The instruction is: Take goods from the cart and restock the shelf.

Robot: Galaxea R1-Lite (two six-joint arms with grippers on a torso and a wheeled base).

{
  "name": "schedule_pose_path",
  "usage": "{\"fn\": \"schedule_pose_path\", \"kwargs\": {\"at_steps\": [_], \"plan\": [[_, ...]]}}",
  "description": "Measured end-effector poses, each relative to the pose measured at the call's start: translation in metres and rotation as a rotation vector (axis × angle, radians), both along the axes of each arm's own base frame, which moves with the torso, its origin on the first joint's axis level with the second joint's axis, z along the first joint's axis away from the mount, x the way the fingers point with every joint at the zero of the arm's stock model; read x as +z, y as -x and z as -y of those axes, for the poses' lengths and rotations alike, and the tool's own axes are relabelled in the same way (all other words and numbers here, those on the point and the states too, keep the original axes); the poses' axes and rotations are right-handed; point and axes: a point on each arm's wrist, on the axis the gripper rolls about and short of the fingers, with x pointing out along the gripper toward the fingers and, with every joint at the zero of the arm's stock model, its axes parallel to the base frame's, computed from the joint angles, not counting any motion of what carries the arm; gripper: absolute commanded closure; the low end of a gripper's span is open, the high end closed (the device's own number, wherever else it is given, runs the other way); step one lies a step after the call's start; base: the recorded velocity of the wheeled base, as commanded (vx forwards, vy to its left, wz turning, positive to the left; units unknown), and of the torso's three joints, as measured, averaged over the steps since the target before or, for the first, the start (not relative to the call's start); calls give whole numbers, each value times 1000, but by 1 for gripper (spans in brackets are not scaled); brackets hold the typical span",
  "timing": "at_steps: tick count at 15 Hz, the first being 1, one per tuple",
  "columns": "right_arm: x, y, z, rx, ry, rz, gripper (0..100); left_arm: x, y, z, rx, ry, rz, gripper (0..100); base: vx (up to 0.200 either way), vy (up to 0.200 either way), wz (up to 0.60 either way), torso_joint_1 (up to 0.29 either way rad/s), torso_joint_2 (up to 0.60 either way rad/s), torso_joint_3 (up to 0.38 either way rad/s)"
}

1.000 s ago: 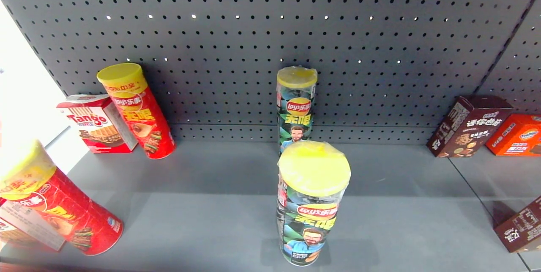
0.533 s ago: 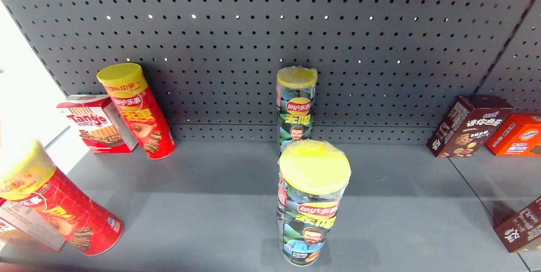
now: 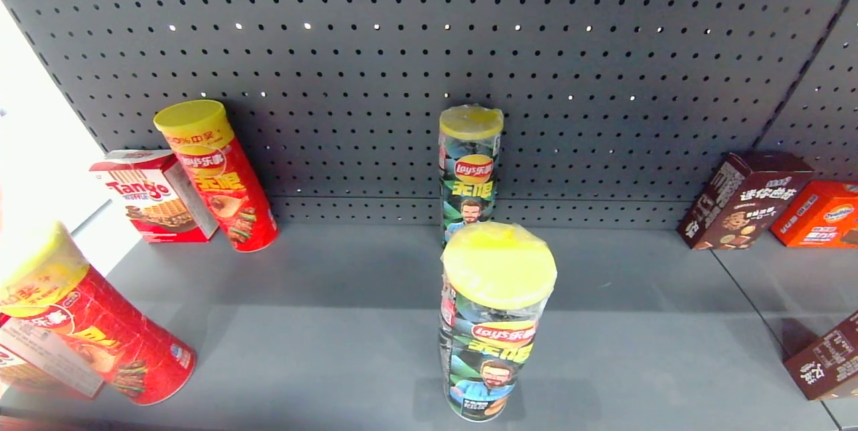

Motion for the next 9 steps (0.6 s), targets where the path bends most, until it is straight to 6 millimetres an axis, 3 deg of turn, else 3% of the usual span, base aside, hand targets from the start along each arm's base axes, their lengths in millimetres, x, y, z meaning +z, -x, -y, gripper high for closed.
{"fn": "schedule_pose_path", "kwargs": {"at_steps": [9], "plan": [[0,0,0,-1,0,0,0,0,0,0,0,0,-1,0,0,0,0,0,0,0]]}}
